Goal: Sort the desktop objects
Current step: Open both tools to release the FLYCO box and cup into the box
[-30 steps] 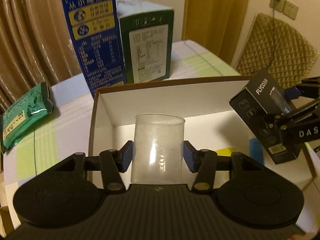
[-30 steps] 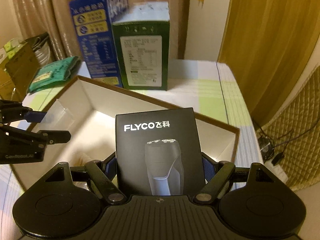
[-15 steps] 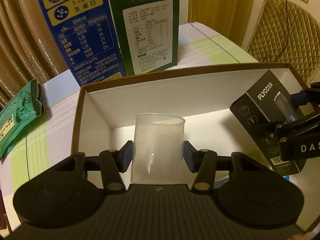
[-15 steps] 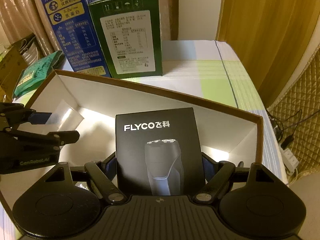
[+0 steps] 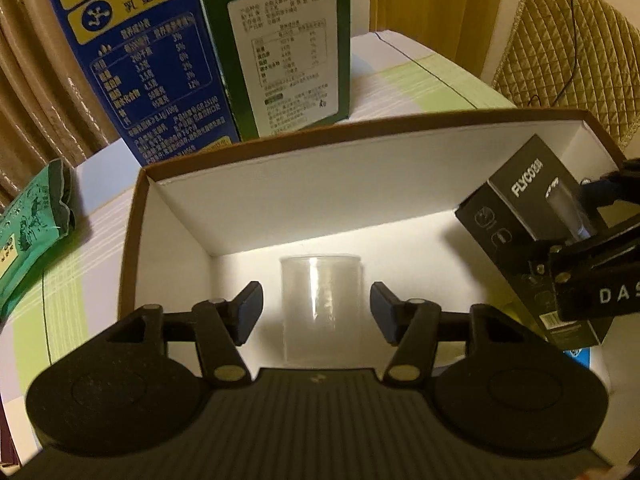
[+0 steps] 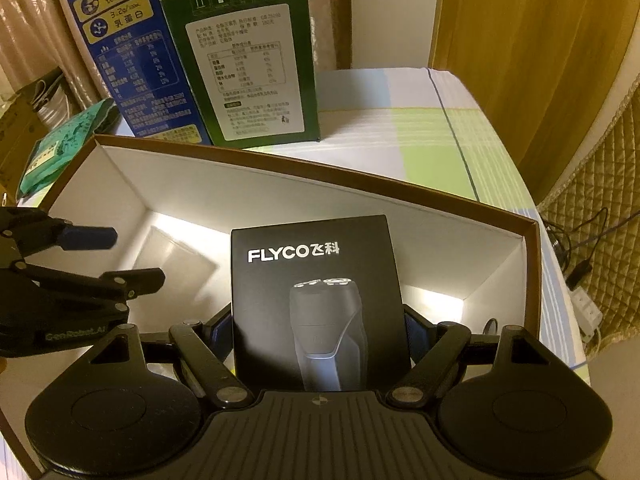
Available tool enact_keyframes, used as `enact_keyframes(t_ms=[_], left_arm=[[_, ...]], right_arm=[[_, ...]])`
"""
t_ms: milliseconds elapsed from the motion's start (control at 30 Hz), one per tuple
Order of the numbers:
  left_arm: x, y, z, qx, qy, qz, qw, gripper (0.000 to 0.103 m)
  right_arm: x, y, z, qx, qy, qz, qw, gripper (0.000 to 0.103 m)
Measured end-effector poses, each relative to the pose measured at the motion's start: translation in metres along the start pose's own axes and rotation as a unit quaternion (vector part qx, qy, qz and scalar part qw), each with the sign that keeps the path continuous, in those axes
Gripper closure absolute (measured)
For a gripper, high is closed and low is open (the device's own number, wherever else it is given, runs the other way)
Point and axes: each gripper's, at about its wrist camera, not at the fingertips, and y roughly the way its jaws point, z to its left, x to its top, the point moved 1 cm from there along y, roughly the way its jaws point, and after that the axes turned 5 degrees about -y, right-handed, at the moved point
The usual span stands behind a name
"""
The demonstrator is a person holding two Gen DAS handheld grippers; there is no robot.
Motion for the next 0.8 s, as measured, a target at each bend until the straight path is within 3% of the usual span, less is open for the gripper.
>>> enact_keyframes(t_ms=[233,400,800], left_arm=[[0.004,-0.009,-0.001,0.003,0.009,-0.012,0.9999,0.046],[0.005,-0.018,0.0,0.003,0.007,-0.023,0.9997,0.042],[-0.011,-0.049,0.003,-0.005,-0.004,-0.032,0.9995,0.025]], right_arm=[[-0.001,0.004,-0.001,-0.001,0.008,-0.001,1.0,0.025],[0.0,-0.004,-0.003,0.004,0.002,-0.017,1.0,0.015],[-0.02,-0.04,-0.008,0.022,0.009,-0.027,0.999,0.006]])
